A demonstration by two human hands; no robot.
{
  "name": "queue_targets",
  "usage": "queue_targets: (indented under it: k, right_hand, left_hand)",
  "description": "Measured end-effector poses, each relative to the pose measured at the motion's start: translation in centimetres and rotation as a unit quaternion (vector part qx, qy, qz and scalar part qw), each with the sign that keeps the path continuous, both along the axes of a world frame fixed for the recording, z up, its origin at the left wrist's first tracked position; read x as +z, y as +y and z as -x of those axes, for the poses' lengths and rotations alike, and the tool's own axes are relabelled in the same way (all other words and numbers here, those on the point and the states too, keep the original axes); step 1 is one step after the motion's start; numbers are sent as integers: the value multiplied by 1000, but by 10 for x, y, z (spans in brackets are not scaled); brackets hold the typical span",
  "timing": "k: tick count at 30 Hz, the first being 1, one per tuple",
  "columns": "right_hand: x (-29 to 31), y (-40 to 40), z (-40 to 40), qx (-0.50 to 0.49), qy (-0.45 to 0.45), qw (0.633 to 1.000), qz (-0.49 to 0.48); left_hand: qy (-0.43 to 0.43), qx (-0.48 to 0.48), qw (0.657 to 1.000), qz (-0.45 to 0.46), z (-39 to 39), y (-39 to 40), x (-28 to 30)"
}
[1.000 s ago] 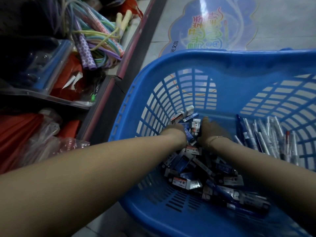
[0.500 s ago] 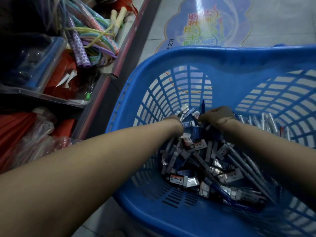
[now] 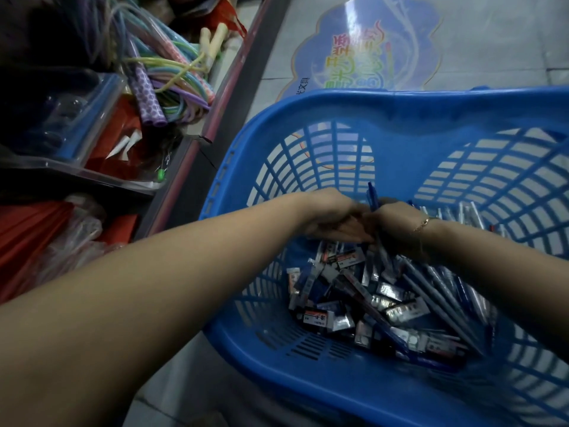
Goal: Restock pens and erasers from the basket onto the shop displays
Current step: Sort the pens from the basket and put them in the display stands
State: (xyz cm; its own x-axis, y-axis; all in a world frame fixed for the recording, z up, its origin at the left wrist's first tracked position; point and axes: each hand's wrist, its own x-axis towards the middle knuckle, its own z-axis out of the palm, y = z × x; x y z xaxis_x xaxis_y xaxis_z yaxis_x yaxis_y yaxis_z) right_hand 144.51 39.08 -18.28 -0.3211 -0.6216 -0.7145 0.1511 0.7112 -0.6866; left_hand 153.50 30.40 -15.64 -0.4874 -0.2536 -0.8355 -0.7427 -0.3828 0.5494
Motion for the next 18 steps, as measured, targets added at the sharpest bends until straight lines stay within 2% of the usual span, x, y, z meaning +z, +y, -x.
queue_targets:
  k: [1,2,3,4,5,6,8,9,13,18]
  right_hand:
    - [-2,1,2,11,27,999,-16]
    - [-3,2,4,23,51,998,-36]
    - [-4,1,6,42,72,995,-52]
    - [-2,2,7,64,107,990,-66]
    - [-5,2,8,64,147,985,-63]
    - [-6,2,8,43,176,982,-56]
    - [-13,1,6,26,189,980,-59]
    - [-15,-1,3,33,195,978,-65]
    - [-26,-11,-10,116,242,958,-104]
    - [-41,-19,-24,150,325,928,-106]
  left_hand:
    - [12,-10,1000,-13,2,3,2]
    - [9,-44,999,12,4,7,3]
    - [-20,-110,990,86,6,7,1]
    - [-66,-198,959,192,7,6,-1]
    - [-124,-288,905,289,6,6,-3]
    - [-181,-360,846,349,3,6,-5]
    - [-249,-437,790,351,-5,6,-16]
    - [-266,-445,783,344,-10,4,-25]
    - [-264,-377,812,359,-20,2,-50]
    - [-266,-348,828,350,-19,-1,-54]
